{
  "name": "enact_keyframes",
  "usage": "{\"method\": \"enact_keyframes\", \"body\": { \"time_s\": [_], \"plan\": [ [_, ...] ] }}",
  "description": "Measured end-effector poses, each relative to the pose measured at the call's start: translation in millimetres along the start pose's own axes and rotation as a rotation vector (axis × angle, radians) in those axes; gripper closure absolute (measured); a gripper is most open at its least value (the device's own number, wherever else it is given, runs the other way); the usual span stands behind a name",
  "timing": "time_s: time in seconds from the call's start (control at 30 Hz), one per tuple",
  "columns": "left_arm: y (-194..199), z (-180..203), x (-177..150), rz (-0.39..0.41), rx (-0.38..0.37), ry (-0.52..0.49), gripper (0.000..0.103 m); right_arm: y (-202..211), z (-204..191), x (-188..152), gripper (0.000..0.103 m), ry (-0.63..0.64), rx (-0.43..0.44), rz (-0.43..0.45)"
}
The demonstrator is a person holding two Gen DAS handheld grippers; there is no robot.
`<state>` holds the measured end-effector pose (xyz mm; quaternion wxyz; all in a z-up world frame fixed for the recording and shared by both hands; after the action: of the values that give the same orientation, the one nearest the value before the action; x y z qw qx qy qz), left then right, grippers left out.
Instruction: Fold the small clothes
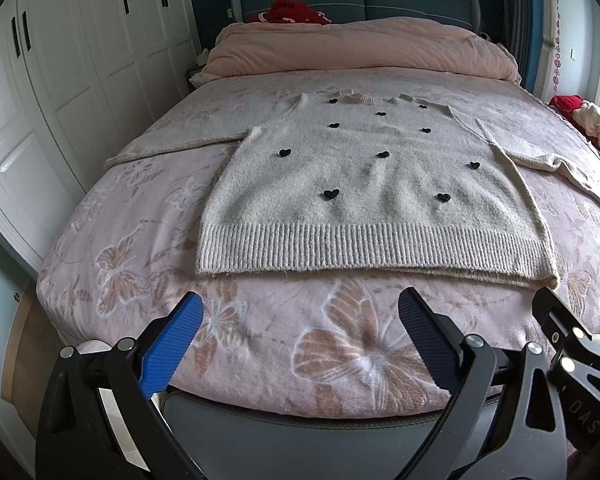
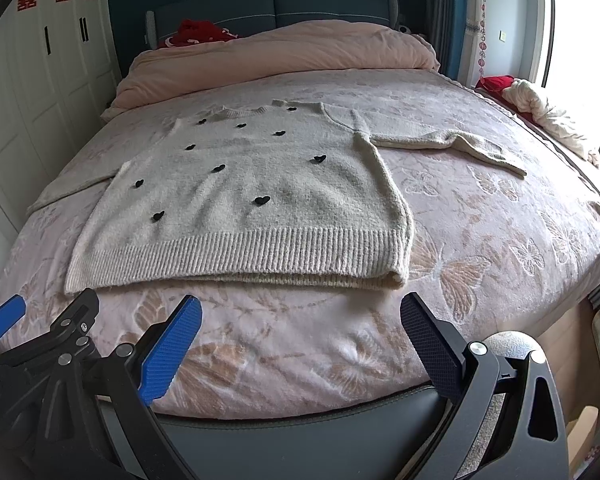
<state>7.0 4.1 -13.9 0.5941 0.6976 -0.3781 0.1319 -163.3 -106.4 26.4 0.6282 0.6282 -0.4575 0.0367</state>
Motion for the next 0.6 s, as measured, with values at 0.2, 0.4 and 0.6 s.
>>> {"method": "enact_keyframes", "body": {
  "time_s": [0.2, 0.4, 0.6],
  "plan": [
    [-0.2, -0.3, 0.3, -0.002, 0.000, 0.001, 0.007, 0.1, -0.2, 0.2, 0.005, 0.000, 0.000, -0.001],
    [-3.2, -0.2, -2.6, -0.006, 0.002, -0.001, 0.008, -0.2, -0.1, -0.3, 0.005, 0.000, -0.001, 0.000],
    [-3.4, -0.3, -3.0, -0.006, 0.002, -0.001, 0.008, -0.4, -0.1, -0.2, 0.005, -0.001, -0.002, -0.001]
  ]
}}
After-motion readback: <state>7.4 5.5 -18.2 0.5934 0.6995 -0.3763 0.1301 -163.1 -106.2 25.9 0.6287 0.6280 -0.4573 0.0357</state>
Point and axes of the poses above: each gripper's, at about its wrist camera, not at the fingertips, and y roughly against the way its jaws point, z to its right, x to its top, the point moved 1 cm from there along -y, roughly the way its jaws point, and after that the axes turned 14 degrees about -y, right-handed, at the moved point
